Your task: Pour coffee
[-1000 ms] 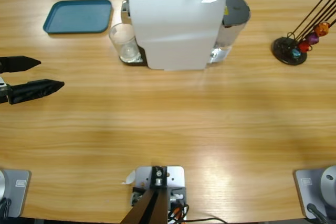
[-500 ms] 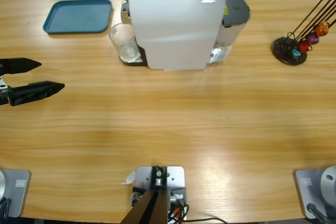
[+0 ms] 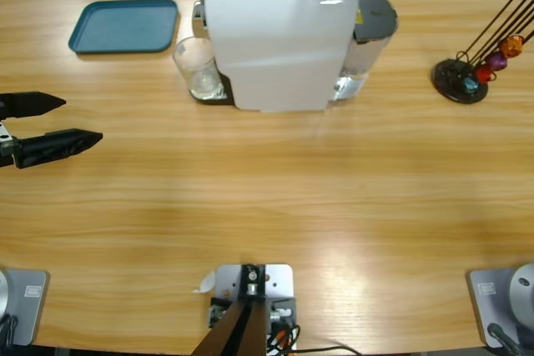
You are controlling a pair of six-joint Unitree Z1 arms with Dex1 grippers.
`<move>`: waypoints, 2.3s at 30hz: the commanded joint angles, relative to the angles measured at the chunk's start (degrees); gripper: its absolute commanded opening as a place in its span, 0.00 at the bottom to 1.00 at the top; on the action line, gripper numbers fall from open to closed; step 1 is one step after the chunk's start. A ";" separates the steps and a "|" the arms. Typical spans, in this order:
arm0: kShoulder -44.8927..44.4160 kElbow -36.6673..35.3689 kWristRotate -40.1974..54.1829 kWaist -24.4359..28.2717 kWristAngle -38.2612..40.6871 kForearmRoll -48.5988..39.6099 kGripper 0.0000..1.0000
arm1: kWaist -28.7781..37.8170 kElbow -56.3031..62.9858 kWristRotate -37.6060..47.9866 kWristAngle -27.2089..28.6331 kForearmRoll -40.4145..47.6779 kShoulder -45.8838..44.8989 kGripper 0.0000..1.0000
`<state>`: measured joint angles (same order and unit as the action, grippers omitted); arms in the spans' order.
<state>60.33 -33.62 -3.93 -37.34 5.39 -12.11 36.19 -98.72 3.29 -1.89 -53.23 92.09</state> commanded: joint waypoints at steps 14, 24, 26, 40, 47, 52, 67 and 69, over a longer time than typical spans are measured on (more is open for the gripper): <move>0.53 2.15 0.43 -0.45 0.50 -0.02 1.00 | 2.97 12.01 2.19 -0.64 2.24 -6.84 1.00; 0.95 2.71 1.96 -0.89 -0.68 0.70 1.00 | 3.19 33.05 3.40 -4.53 15.75 -18.19 1.00; 0.69 3.22 2.07 -0.96 -1.23 1.99 1.00 | 3.19 38.69 3.16 -5.19 21.77 -21.20 1.00; 3.08 5.33 8.78 -0.98 -1.44 8.28 1.00 | 3.19 60.54 2.86 -4.70 46.11 -28.30 1.00; 3.45 6.48 8.76 -0.98 -1.65 9.51 1.00 | 5.05 61.51 2.86 -4.81 45.94 -30.73 1.00; 2.51 6.93 8.64 -0.96 -2.40 9.56 1.00 | 5.47 62.25 2.86 -4.46 45.92 -31.61 1.00; 2.43 7.34 8.31 -0.98 -2.44 9.56 1.00 | 7.93 62.76 0.38 -1.01 44.27 -32.84 1.00; 2.55 7.39 8.24 -0.98 -2.40 9.56 1.00 | 7.93 62.98 0.50 -1.01 44.27 -32.87 1.00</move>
<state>62.08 -28.54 4.28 -37.80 3.47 -3.15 42.91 -38.64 4.36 -4.18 -8.10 61.38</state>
